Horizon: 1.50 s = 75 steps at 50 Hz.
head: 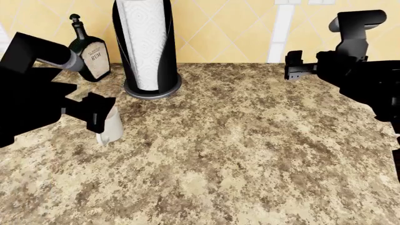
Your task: A wet mug is on the counter and needs to be dried. Pick it up and place it upside down in the open cabinet.
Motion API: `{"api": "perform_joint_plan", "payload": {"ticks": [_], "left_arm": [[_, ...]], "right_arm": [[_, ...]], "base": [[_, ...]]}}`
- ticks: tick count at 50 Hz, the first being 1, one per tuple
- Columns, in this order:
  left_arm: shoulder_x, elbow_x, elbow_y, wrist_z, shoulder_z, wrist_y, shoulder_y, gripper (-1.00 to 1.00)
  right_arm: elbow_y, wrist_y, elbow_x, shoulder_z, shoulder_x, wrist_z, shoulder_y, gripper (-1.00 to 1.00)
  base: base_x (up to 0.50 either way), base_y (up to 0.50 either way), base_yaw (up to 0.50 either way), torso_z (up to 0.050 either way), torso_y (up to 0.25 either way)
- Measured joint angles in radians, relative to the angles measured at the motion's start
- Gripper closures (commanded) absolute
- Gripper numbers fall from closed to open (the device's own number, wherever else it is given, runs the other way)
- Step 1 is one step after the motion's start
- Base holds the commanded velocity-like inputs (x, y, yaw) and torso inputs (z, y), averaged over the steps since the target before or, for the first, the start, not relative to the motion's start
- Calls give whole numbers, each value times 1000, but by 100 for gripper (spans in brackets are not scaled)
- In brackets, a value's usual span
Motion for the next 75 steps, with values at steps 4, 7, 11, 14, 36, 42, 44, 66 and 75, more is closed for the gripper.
{"api": "perform_joint_plan", "payload": {"ticks": [4, 7, 11, 14, 36, 42, 44, 66, 75], "left_arm": [[-5, -33, -13, -42, -2, 9, 6, -100], [-6, -47, -22, -77, -4, 19, 12, -100], [-7, -61, -33, -118, -8, 30, 21, -100], [-7, -69, -38, -141, -10, 39, 29, -100], [-8, -68, -53, -174, 25, 127, 117, -100], [-6, -44, -64, -173, 41, 157, 135, -100], [-5, -37, -67, -172, 46, 166, 142, -100], [18, 19, -108, -146, 107, 233, 180, -100], [37, 74, -159, -120, 151, 277, 180, -100]], "right_arm": [[4, -2, -2, -2, -2, -3, 0, -100], [7, -4, -3, -2, -3, -4, 0, -100], [9, -5, -4, -2, -3, -5, 0, -100], [9, -6, -4, -2, -3, -5, 0, -100], [8, -10, -7, -3, -7, -7, 0, -100], [14, -14, -10, -5, -11, -10, 0, -100], [15, -15, -10, -5, -12, -10, 0, -100], [10, -14, -10, -4, -11, -9, -1, -100], [7, -15, -10, -3, -10, -9, -4, -100]], "base": [[0, 0, 0, 0, 0], [0, 0, 0, 0, 0], [0, 0, 0, 0, 0], [0, 0, 0, 0, 0], [0, 0, 0, 0, 0], [0, 0, 0, 0, 0], [0, 0, 0, 0, 0], [0, 0, 0, 0, 0], [0, 0, 0, 0, 0]]}}
